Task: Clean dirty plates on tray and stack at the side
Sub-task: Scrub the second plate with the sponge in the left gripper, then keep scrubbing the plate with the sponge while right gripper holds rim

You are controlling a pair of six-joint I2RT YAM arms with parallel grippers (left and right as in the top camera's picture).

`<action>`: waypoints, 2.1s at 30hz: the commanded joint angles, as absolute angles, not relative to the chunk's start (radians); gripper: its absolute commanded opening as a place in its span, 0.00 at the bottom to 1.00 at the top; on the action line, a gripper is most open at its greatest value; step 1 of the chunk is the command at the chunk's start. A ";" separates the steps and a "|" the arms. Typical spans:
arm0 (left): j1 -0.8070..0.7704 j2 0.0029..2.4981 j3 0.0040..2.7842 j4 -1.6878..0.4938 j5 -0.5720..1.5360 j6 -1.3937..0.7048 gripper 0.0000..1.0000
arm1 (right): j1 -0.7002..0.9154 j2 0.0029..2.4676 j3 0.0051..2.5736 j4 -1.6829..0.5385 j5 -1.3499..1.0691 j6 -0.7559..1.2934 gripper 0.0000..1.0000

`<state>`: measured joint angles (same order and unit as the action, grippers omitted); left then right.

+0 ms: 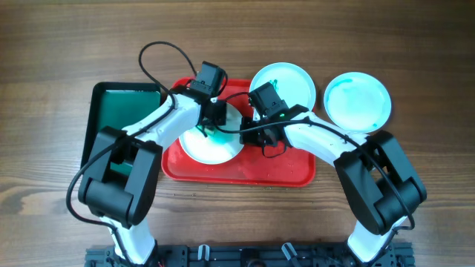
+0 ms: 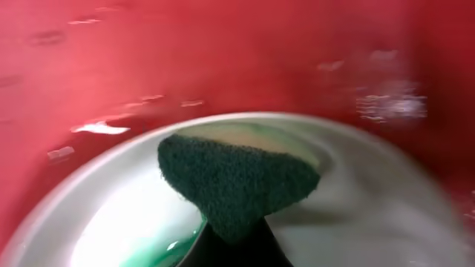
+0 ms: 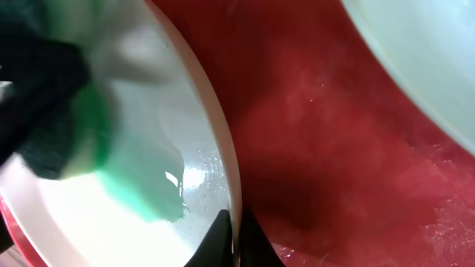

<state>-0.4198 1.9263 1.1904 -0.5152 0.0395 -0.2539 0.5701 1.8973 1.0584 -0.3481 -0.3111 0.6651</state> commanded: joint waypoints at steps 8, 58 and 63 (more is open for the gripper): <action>-0.500 1.977 1.168 -0.590 0.458 -0.025 0.04 | 0.581 1.912 1.060 -0.352 -0.316 0.646 0.04; -0.519 1.977 1.168 -0.627 -0.417 -0.379 0.04 | 0.581 1.912 1.060 -0.352 -0.317 0.632 0.04; -0.519 1.977 1.168 -0.551 -0.410 -0.569 0.04 | 0.581 1.912 1.060 -0.352 -0.317 0.632 0.05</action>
<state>-0.5236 1.9446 1.1778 -0.5926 -0.4477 -0.4019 0.5751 1.8969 1.0557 -0.3485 -0.3244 0.6537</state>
